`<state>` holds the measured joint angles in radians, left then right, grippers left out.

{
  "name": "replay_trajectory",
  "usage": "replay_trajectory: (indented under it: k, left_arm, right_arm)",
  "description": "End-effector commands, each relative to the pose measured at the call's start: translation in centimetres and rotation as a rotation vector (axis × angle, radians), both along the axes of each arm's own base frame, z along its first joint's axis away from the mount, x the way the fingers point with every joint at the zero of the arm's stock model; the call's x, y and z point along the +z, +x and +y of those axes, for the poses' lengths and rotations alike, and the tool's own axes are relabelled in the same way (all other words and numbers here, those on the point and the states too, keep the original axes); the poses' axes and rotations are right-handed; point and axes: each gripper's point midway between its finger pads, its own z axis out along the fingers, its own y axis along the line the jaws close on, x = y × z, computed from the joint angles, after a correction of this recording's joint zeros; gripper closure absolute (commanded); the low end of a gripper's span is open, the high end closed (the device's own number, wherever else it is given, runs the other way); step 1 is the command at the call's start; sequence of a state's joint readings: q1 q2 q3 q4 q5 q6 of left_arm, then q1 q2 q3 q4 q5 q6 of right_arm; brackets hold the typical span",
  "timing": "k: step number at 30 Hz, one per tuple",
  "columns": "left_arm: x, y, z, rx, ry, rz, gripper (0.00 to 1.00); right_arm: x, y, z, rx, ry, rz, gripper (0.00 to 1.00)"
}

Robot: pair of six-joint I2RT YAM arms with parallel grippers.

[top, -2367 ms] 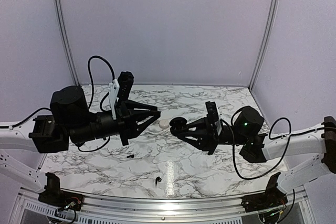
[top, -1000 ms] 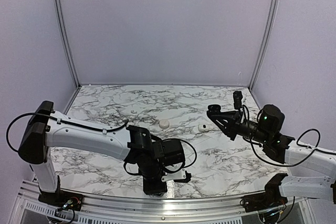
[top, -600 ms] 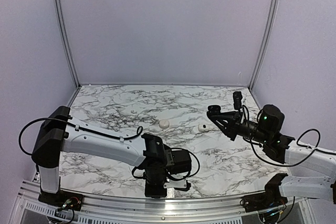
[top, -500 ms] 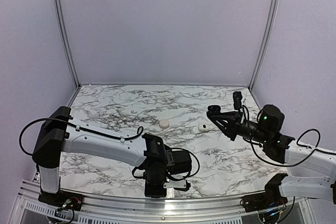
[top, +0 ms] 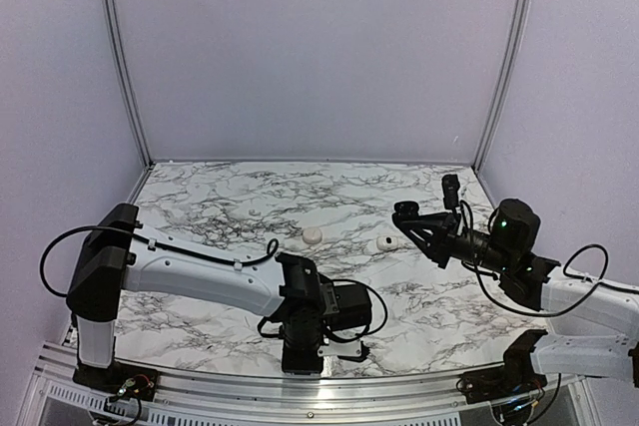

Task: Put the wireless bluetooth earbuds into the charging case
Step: Pick up the right earbud from the center of the board.

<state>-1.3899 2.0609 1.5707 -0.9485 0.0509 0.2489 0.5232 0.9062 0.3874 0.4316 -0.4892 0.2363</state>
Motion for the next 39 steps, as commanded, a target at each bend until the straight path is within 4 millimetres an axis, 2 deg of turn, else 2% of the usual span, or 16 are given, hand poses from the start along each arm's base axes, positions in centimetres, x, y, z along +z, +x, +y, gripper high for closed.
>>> replay_trajectory:
  k: [1, 6, 18, 26, 31, 34, 37, 39]
  left_arm:
    - [-0.8, -0.7, 0.5, -0.026, 0.046, 0.020, 0.68]
    - [-1.2, -0.8, 0.6, -0.029, 0.058, 0.024, 0.69]
    - [-2.1, -0.6, 1.0, -0.042, 0.081, 0.018, 0.78]
    - [-1.8, -0.4, 1.0, -0.040, 0.074, 0.009, 0.85]
    - [-0.2, 0.5, 0.3, 0.006, -0.001, -0.011, 0.89]
    - [1.3, 2.3, 0.2, 0.074, -0.075, -0.043, 0.89]
    - [4.2, 5.2, -0.1, 0.165, -0.189, -0.115, 0.89]
    - [7.0, 7.1, -0.5, 0.235, -0.297, -0.150, 0.89]
  right_arm:
    - [-0.1, 0.1, -0.1, 0.000, 0.005, 0.007, 1.00]
    - [-0.2, 0.1, 0.0, 0.003, 0.005, 0.011, 1.00]
    - [-0.4, 0.3, 0.1, 0.005, 0.004, 0.019, 1.00]
    - [-0.3, 0.4, 0.2, 0.009, 0.004, 0.020, 1.00]
    - [-0.3, 0.5, 0.3, 0.015, 0.002, 0.015, 1.00]
    - [0.2, 0.3, 0.5, 0.026, 0.010, -0.008, 1.00]
    - [0.7, 0.4, 0.5, 0.029, 0.020, -0.042, 1.00]
    - [1.3, 0.3, 0.7, 0.039, 0.032, -0.074, 1.00]
